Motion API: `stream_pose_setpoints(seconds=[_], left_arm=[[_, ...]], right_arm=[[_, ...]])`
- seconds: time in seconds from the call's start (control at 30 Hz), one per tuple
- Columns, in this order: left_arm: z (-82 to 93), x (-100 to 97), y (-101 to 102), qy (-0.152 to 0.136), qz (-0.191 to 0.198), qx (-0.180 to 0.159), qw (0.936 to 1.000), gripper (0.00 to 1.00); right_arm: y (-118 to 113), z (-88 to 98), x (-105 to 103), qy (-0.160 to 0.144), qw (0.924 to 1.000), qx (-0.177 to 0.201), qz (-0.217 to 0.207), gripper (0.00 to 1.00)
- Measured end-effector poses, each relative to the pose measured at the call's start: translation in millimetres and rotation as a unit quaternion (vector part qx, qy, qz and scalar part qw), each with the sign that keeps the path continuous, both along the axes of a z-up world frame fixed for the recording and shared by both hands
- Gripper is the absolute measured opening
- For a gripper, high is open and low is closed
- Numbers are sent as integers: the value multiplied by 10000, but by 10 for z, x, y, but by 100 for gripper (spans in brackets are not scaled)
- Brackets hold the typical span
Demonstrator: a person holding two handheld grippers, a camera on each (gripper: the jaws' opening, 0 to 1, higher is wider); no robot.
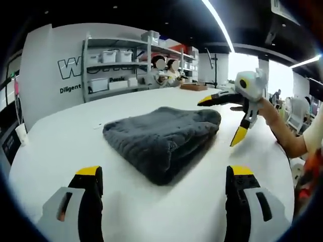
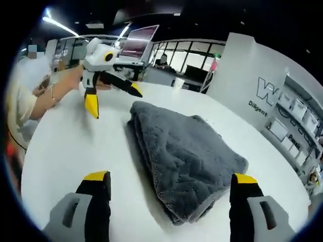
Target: Open the folded towel by lifting each exposed corner and separating the folded layers until the towel lies flat within the target outline without major curled edges
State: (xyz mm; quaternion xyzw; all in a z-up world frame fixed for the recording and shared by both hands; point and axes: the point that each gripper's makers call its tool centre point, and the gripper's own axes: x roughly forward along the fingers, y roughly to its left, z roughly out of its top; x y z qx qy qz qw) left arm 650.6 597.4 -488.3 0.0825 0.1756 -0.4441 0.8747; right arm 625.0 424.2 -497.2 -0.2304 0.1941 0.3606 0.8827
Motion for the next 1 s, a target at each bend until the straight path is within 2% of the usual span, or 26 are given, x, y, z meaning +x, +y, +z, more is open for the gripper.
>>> stream_pose_setpoints(seconds=[0.13,0.47,0.6,0.9,1.0], left_arm=[[-19,7,5,32,23,15,10000,100],[-22,12,18,41,52,12,10000,100],[-42,42,31,74,84,4,9999,100],[-27,39,5,-58,94,143,9998,100],[12,31,-37,-81,63,44,9999,100]], right_arm=[[-92,19,25,163,9992,269,-233,99],[-216,53,117,245,9978,405,-461,99],[-236,87,137,243,9976,460,-467,99],[-225,87,78,349,9982,396,-287,99],[-250,122,73,344,9980,450,-274,99]])
